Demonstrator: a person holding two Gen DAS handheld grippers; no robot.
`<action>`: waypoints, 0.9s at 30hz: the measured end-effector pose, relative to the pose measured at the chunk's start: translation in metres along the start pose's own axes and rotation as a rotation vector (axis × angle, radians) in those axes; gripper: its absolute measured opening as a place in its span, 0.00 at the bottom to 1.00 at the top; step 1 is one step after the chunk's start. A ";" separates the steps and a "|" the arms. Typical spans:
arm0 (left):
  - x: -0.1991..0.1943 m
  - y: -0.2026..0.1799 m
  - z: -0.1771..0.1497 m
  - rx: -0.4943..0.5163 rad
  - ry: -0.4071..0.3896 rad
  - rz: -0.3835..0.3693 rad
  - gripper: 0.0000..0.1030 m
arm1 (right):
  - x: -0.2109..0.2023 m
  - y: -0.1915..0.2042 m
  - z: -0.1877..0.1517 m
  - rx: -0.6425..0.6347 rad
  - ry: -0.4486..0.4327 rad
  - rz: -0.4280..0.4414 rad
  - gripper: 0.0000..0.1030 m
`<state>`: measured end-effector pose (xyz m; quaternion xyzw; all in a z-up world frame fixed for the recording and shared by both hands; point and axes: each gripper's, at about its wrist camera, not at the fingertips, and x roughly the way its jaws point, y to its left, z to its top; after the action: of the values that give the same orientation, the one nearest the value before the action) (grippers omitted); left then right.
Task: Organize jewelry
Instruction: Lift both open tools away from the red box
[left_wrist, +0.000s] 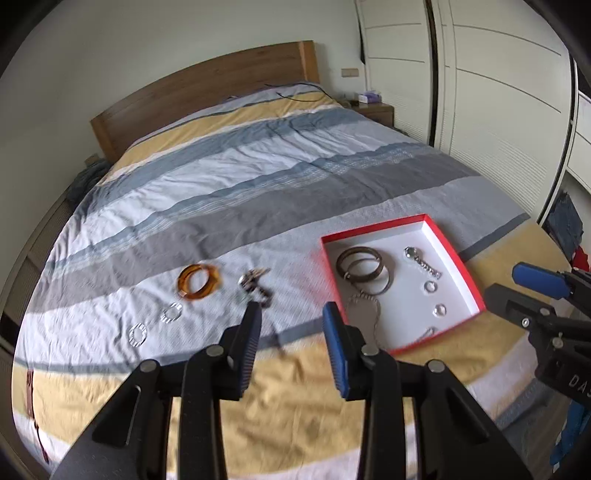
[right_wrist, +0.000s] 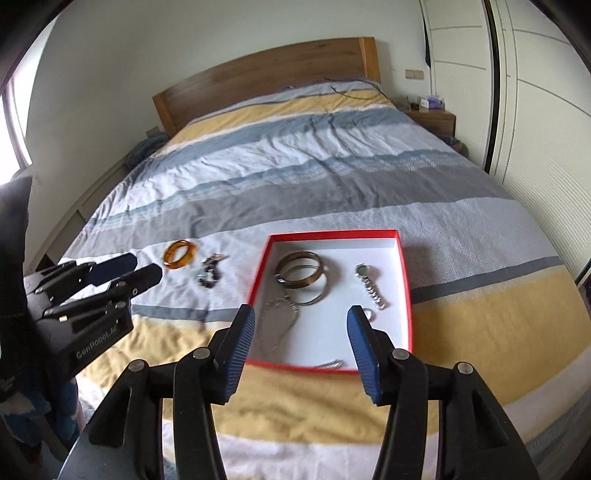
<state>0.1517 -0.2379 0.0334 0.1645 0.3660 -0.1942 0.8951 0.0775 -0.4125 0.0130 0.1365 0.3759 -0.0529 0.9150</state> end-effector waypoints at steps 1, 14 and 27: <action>-0.010 0.005 -0.007 -0.013 -0.002 0.005 0.33 | -0.011 0.009 -0.005 -0.006 -0.009 0.005 0.53; -0.117 0.071 -0.071 -0.196 -0.083 0.071 0.38 | -0.084 0.087 -0.049 -0.070 -0.084 0.059 0.57; -0.154 0.105 -0.105 -0.255 -0.145 0.113 0.39 | -0.110 0.135 -0.062 -0.123 -0.134 0.070 0.65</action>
<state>0.0373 -0.0653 0.0890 0.0552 0.3121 -0.1070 0.9424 -0.0156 -0.2661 0.0760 0.0892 0.3114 -0.0066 0.9461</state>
